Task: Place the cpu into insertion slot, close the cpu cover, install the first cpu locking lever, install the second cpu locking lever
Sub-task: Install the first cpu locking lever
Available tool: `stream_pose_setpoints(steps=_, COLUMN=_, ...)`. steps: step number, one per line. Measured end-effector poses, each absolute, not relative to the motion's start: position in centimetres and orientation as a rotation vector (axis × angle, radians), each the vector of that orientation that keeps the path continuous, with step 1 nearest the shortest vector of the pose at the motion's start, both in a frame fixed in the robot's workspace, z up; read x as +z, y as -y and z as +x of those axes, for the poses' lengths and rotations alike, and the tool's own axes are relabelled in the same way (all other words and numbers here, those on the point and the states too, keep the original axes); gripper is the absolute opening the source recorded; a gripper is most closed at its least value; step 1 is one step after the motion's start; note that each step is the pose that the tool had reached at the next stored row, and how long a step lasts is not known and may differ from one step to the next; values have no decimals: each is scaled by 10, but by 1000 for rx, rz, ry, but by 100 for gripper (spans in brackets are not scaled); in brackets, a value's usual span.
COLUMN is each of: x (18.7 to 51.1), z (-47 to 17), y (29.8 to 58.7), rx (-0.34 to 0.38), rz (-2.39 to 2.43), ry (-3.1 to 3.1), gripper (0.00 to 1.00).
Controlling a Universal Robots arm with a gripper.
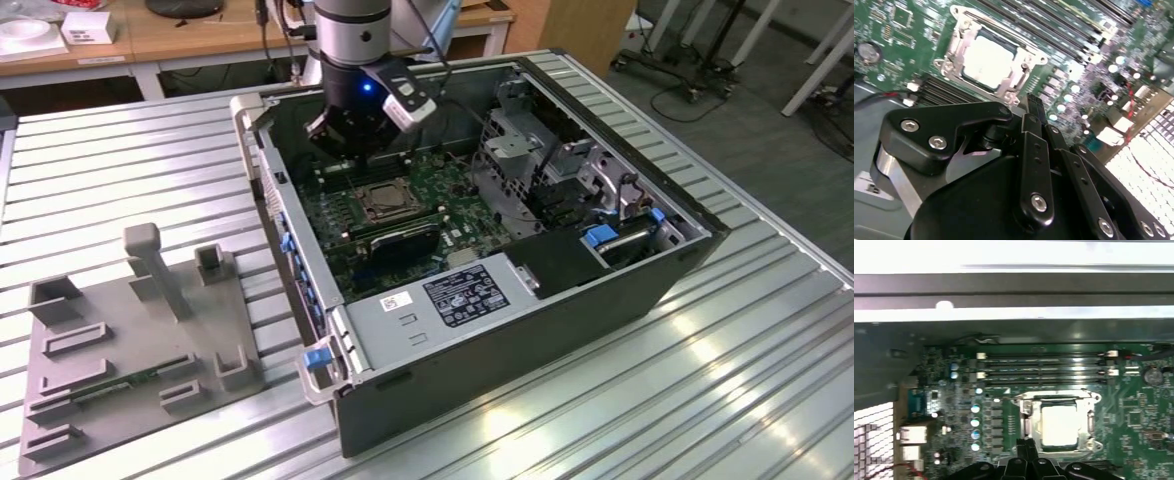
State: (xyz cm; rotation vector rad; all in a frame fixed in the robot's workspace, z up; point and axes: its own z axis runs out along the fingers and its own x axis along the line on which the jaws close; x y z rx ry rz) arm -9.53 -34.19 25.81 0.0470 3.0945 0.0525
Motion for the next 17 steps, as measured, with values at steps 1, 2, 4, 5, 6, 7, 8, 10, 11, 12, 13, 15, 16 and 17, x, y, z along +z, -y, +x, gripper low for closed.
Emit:
stream_pose_setpoints(steps=1, x=258, z=-98, y=342, rx=51, rz=47, ry=-3094, gripper=11)
stream_pose_setpoints(steps=2, x=258, z=-101, y=342, rx=49, rz=47, ry=-3094, gripper=11)
stream_pose_setpoints(steps=4, x=258, z=-106, y=342, rx=48, rz=46, ry=-3092, gripper=11)
stream_pose_setpoints(steps=5, x=258, z=-108, y=342, rx=48, rz=45, ry=-3092, gripper=11)
stream_pose_setpoints(steps=6, x=258, z=-110, y=342, rx=47, rz=45, ry=-3091, gripper=11)
stream_pose_setpoints(steps=7, x=258, z=-112, y=342, rx=47, rz=44, ry=-3090, gripper=11)
stream_pose_setpoints(steps=8, x=258, z=-114, y=342, rx=47, rz=44, ry=-3089, gripper=11)
stream_pose_setpoints(steps=10, x=257, z=-116, y=342, rx=49, rz=43, ry=-3088, gripper=11)
stream_pose_setpoints(steps=11, x=257, z=-116, y=342, rx=49, rz=43, ry=-3088, gripper=11)
stream_pose_setpoints(steps=12, x=257, z=-116, y=342, rx=49, rz=43, ry=-3088, gripper=11)
stream_pose_setpoints(steps=13, x=257, z=-116, y=342, rx=49, rz=43, ry=-3088, gripper=11)
stream_pose_setpoints(steps=15, x=257, z=-117, y=340, rx=49, rz=44, ry=-3088, gripper=11)
stream_pose_setpoints(steps=16, x=257, z=-117, y=339, rx=49, rz=44, ry=-3088, gripper=11)
stream_pose_setpoints(steps=17, x=257, z=-117, y=338, rx=49, rz=44, ry=-3088, gripper=11)
